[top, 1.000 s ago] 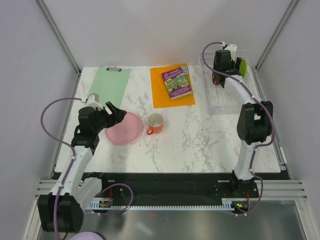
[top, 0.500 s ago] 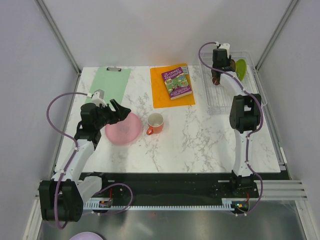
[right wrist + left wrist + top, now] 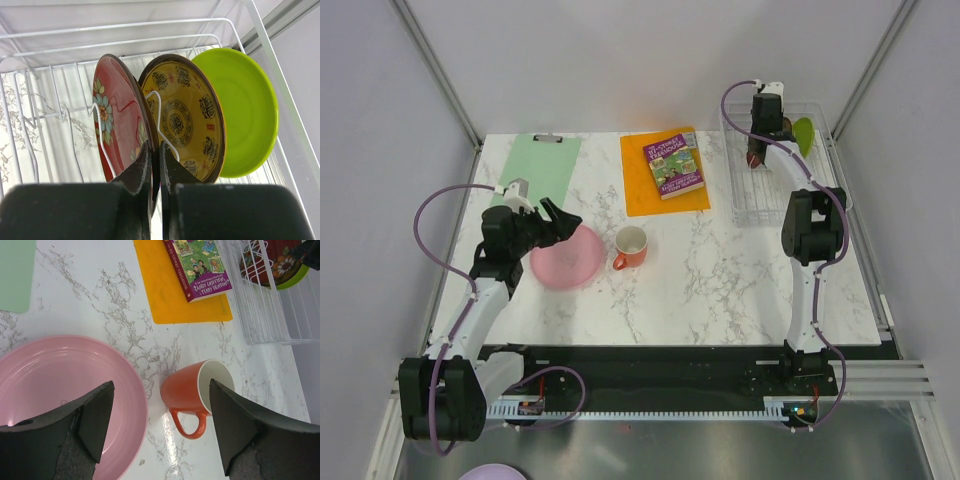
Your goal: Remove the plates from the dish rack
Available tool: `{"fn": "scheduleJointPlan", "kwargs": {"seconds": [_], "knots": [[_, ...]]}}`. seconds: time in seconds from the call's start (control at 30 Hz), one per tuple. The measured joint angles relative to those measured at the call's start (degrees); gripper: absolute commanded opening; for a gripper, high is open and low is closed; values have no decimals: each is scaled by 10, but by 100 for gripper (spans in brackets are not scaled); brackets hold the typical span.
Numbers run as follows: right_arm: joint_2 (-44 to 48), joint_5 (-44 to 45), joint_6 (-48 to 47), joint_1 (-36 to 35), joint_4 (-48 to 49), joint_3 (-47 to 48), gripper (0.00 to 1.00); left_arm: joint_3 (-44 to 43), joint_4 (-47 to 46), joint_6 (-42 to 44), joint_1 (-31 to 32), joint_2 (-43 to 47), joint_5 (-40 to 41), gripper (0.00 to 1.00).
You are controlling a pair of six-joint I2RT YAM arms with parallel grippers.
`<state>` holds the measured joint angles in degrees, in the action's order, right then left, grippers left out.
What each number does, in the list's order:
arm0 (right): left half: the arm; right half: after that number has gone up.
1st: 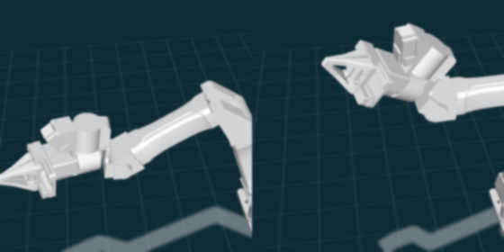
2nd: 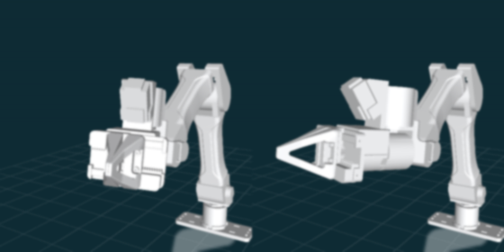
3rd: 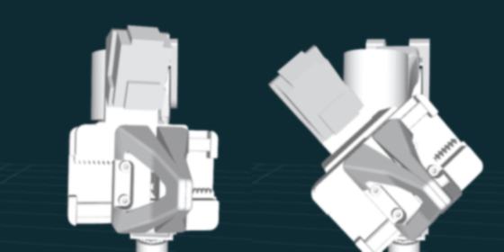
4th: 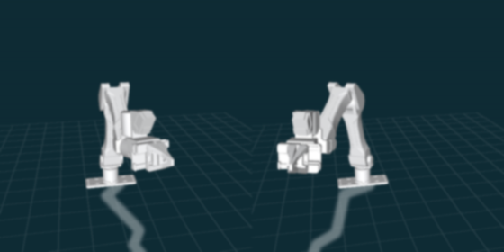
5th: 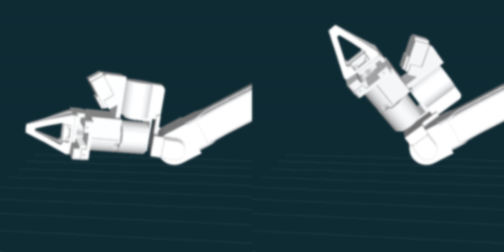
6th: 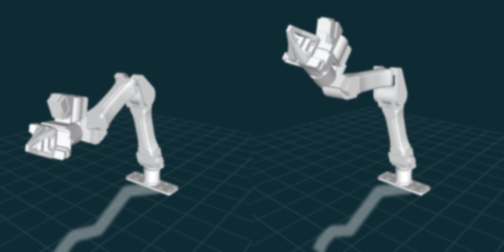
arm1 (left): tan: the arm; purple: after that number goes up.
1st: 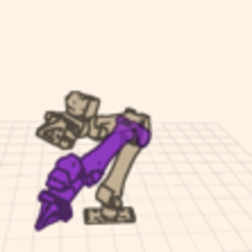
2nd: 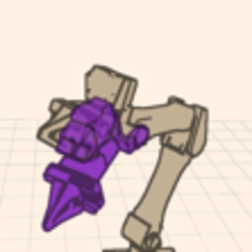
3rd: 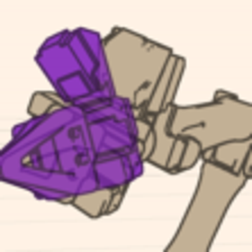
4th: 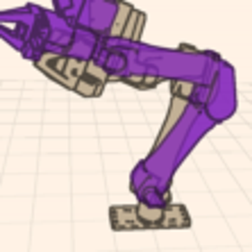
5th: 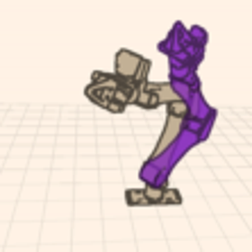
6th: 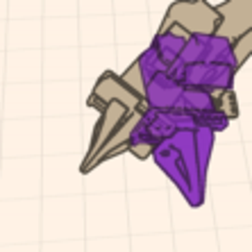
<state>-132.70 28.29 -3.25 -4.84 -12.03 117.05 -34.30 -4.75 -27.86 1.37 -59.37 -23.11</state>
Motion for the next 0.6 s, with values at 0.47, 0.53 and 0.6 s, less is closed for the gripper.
{"fn": "scheduleJointPlan", "kwargs": {"seconds": [0.47, 0.53, 0.6], "knots": [[42, 93, -72, -38, 139, -115, 0, 6, -2, 0, 0, 0, 0, 82], [61, 121, -95, -48, 163, -143, 0, 6, -2, 0, 0, 1, 0, 82], [78, 141, -116, -56, 179, -163, 0, 6, -1, 0, 0, 2, 0, 82]]}}
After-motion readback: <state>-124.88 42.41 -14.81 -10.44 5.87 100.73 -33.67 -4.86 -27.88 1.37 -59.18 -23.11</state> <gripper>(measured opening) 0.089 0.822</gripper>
